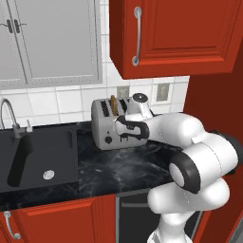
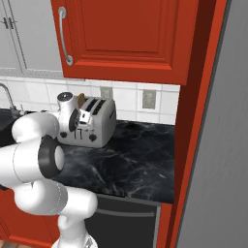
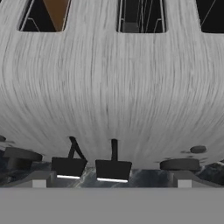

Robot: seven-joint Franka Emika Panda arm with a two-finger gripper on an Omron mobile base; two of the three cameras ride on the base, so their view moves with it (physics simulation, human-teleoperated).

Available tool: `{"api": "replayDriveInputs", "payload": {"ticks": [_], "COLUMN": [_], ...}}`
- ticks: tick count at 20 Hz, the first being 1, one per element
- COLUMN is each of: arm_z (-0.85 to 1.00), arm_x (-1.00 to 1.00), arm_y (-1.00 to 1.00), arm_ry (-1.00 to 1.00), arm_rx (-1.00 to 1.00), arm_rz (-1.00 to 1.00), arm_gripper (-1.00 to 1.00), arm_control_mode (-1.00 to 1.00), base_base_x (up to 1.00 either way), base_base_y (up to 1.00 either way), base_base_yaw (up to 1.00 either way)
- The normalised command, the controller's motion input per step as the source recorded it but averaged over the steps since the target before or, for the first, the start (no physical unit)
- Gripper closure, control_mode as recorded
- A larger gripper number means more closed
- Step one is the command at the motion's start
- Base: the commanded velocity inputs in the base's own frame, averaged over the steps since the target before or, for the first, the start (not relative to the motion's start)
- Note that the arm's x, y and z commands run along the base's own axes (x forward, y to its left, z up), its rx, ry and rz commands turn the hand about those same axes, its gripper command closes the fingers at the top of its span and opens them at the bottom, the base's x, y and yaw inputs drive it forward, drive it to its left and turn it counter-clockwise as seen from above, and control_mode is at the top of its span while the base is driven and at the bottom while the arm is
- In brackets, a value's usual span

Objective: Start the toaster. Once the lever pops up, take the bread to the plate on the dining counter.

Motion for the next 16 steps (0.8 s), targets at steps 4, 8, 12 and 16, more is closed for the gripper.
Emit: {"api": "replayDriveInputs", "payload": {"ticks": [4, 8, 12, 16], "arm_z": [-0.09, -0.04, -0.06, -0.02], "arm_x": [0.00, 0.00, 0.00, 0.00], "arm_y": [0.00, 0.00, 0.00, 0.00], "arm_ry": [0.00, 0.00, 0.00, 0.00], "arm_rx": [0.00, 0.00, 0.00, 0.00], "arm_rz": [0.00, 0.00, 0.00, 0.00], "arm_gripper": [-1.00, -1.00, -1.00, -1.00], "arm_control_mode": [-1.00, -1.00, -1.00, -1.00], "base_base_x": [0.00, 0.00, 0.00, 0.00], "base_base_y": [0.00, 0.00, 0.00, 0.00], "base_base_yaw": [0.00, 0.00, 0.00, 0.00]}}
